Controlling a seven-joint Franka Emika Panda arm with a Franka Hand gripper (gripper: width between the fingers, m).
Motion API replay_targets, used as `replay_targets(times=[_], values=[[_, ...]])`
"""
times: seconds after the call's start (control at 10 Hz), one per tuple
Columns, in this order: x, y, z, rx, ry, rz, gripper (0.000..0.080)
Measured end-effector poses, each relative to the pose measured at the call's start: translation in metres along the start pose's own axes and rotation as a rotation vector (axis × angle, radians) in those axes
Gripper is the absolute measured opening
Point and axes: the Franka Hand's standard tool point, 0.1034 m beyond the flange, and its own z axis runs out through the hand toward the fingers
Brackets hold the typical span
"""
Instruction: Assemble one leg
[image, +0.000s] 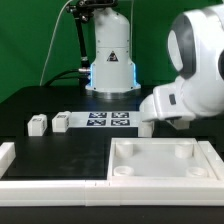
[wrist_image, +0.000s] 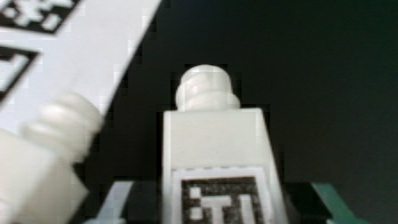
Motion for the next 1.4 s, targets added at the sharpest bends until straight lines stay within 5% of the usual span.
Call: replay_targets(times=[0.2, 0.5, 0.9, 1.4], values=[[-0.021, 0.005, -0.017, 0.01, -0.021, 0.013, 0.0287], [-0.011, 0.003, -0.021, 0.013, 0.064, 0.014, 0.0287], [0.001, 0.009, -0.034, 0.013, 0.387, -0.01, 0.0287], [-0.01, 0.034, -0.095, 0.0, 0.782, -0.021, 0.0288]])
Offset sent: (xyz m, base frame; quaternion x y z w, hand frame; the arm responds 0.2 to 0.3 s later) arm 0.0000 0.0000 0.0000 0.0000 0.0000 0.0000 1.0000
